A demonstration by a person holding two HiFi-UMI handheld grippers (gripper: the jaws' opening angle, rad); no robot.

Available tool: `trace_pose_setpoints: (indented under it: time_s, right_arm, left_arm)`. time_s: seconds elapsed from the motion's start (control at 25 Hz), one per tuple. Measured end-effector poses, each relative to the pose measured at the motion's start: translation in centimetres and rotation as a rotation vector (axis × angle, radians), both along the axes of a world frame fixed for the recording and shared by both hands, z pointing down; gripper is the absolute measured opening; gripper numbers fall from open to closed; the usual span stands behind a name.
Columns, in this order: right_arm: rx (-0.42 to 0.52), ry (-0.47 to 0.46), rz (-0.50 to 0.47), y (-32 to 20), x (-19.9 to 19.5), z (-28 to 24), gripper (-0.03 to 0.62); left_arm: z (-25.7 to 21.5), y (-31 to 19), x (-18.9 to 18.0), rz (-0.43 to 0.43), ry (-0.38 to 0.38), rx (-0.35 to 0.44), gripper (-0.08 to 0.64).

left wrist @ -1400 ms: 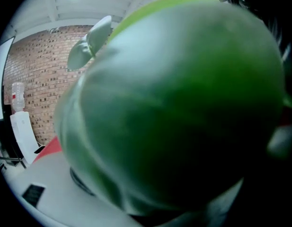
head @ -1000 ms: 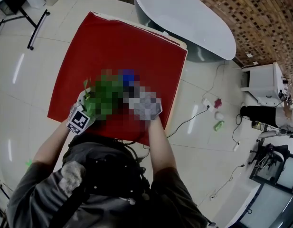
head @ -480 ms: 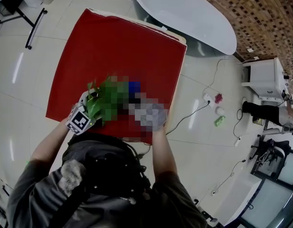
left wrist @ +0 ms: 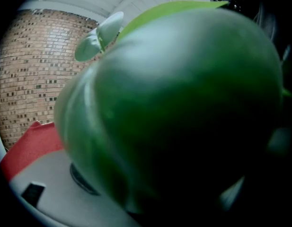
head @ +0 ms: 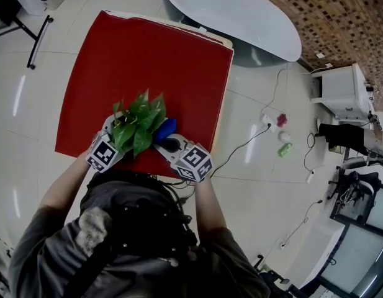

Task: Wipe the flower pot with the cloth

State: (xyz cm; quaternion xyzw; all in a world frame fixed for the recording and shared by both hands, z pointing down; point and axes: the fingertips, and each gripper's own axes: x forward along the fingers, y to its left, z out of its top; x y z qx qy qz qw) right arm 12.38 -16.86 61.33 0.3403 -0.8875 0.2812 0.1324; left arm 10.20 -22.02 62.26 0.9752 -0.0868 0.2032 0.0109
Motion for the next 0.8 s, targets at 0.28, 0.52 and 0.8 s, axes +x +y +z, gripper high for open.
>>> trace_pose_setpoints:
  time_s: [0.28,0.52,0.8]
  right_arm:
    - [0.045,0.086,0.158,-0.6,3.9,0.3,0.063]
    - [0.081,0.176,0.102,-1.5,2.8,0.7,0.063]
    - [0.086,0.239,-0.007,1.4,0.5,0.5,0.063]
  left_arm:
    - [0.6,0.9,-0.8,-0.051,-0.048,0.022,0.474]
    - [0.6,1.2,-3.8,-0.15,-0.088,0.032,0.472]
    - [-0.2,4.1,-6.2,-0.287,-0.09,0.019,0.472]
